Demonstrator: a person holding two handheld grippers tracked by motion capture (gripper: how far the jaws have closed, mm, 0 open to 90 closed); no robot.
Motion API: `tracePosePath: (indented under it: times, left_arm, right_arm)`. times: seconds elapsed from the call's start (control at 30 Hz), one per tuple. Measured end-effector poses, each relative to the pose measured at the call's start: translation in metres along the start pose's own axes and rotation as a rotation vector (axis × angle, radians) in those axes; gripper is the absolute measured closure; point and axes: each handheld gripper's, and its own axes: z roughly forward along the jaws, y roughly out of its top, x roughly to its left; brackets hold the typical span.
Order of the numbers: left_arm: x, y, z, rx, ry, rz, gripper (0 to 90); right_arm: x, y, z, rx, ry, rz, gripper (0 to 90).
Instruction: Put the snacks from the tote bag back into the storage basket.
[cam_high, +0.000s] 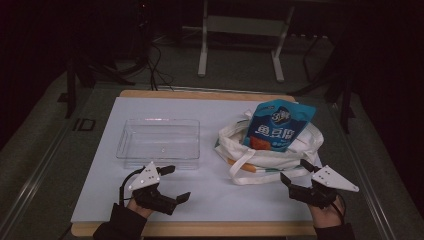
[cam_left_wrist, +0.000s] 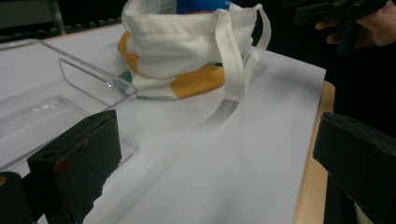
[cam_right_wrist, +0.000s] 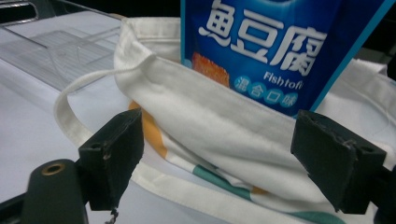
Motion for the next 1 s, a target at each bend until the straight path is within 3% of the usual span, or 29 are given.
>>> tracePosePath:
  times: [0.37,0.6,0.73,0.83,1.0]
  left_arm:
    - [0.004,0.003,-0.004,0.000,-0.001,0.009,1.2]
    - [0.002,0.010,-0.005,-0.023,-0.044,0.015,1.2]
    - [0.002,0.014,-0.002,0.000,-0.039,0.029,1.2]
    - [0.003,0.015,-0.002,-0.006,-0.068,0.016,1.2]
    - [0.002,0.022,0.000,-0.008,-0.085,0.024,1.2]
  right_arm:
    - [-0.004,0.008,-0.006,-0.023,-0.002,0.015,16.9]
    - [-0.003,0.015,-0.008,-0.034,0.001,0.000,17.0]
    - [-0.003,0.019,-0.008,-0.036,0.008,0.006,17.0]
    - [-0.004,0.020,-0.008,-0.024,0.004,-0.014,17.0]
    - [-0.012,0.026,-0.013,-0.047,0.005,0.006,16.9]
